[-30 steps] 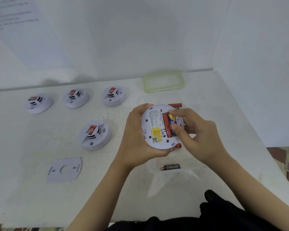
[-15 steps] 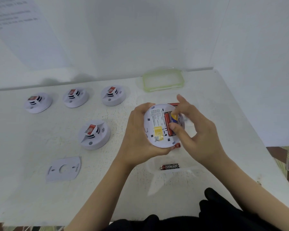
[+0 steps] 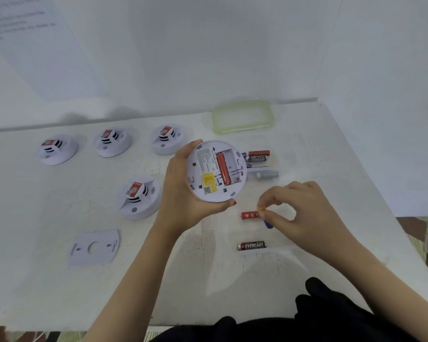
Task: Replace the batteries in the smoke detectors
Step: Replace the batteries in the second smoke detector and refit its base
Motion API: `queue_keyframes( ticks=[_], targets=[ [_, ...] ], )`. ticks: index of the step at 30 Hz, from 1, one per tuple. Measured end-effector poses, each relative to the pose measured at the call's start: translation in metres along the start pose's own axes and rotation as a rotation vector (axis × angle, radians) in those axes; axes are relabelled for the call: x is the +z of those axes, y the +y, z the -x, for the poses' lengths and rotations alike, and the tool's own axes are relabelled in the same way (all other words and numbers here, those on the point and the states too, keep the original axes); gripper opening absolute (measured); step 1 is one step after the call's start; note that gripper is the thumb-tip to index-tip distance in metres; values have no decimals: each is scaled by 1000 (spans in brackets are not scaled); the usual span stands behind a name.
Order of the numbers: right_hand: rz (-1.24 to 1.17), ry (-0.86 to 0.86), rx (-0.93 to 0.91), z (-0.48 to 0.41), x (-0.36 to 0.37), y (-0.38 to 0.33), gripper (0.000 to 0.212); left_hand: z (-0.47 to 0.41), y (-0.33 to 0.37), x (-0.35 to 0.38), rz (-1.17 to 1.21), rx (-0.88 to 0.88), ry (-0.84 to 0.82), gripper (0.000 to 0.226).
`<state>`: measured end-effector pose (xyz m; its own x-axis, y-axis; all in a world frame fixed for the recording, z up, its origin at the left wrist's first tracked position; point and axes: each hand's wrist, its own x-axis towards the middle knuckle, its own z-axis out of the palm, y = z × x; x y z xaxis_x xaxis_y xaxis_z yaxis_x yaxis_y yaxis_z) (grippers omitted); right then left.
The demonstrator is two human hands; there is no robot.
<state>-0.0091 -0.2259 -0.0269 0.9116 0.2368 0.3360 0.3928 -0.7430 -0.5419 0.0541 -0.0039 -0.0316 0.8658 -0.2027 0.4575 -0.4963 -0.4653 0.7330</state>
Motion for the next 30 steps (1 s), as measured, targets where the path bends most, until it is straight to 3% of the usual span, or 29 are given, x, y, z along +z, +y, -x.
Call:
queue_keyframes(
  ticks=[6,11,19,30],
  targets=[
    [2,155,-98,-14,-9,-7,40,2,7,1,-14,28,-85,102],
    [211,62,-161,-30,-19,-11,68,2,17,5,10,95,-136,96],
    [239,-67,-281,-38,-28,-13,64,6,26,11,11,110,-186,88],
    [357,-7,-400,-40,-21,-10,64,2,33,11,53,127,-229,77]
  ],
)
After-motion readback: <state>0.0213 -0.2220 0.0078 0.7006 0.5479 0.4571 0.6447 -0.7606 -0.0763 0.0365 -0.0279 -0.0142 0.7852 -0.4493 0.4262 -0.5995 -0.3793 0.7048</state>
